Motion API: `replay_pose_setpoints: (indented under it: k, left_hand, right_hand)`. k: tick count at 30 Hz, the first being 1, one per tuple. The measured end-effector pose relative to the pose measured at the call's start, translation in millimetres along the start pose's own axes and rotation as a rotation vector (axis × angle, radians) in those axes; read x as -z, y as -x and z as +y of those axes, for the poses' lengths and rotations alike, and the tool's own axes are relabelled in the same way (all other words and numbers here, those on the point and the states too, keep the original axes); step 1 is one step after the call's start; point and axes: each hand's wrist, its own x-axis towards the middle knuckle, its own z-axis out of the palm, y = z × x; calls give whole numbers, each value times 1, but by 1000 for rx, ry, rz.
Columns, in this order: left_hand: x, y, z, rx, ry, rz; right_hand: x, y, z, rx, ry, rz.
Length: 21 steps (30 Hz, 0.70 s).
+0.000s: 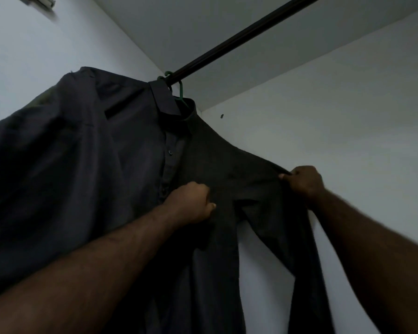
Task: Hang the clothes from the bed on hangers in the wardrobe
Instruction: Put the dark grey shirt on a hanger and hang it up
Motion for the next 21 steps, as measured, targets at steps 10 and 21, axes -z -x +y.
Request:
replay_pose_setpoints:
  k: [10, 21]
  left_hand:
    - [50, -82, 32, -373, -386, 331]
    - [35, -119, 69, -146, -162, 74]
  right_hand:
    - [33, -29, -8, 311, 114, 15]
    - [64, -13, -3, 402, 2, 22]
